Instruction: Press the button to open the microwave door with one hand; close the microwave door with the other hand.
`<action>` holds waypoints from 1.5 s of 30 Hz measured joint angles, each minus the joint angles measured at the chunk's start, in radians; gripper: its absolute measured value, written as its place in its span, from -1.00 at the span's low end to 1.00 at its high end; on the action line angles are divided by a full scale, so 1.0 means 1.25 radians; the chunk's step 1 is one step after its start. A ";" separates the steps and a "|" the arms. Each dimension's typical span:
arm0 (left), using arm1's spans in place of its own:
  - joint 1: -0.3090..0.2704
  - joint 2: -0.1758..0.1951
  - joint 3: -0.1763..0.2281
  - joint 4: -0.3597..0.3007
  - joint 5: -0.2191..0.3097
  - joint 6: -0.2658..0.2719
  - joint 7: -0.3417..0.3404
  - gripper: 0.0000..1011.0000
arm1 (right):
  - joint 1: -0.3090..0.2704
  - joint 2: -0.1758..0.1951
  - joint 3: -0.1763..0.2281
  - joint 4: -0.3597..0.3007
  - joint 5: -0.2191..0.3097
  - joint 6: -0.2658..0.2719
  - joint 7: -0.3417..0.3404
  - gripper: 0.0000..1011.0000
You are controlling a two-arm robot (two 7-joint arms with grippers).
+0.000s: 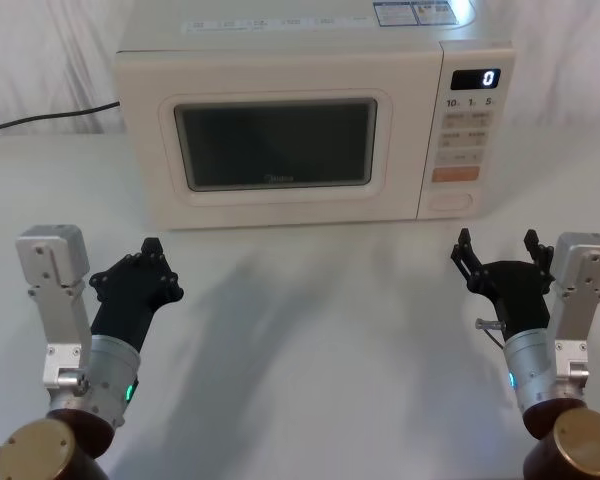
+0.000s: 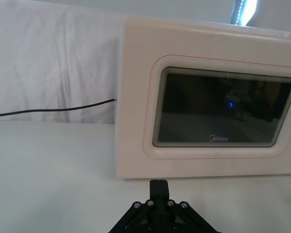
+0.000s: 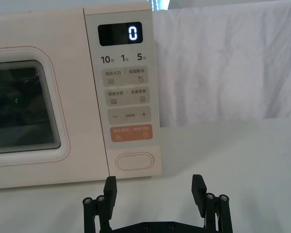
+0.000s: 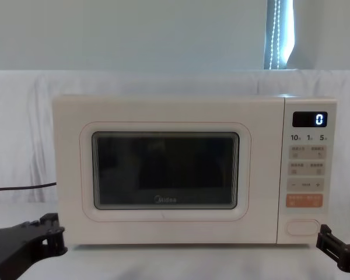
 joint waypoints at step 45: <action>0.007 -0.014 -0.017 0.006 -0.001 -0.005 0.007 -1.00 | 0.000 0.000 0.000 0.000 0.000 0.000 0.000 0.98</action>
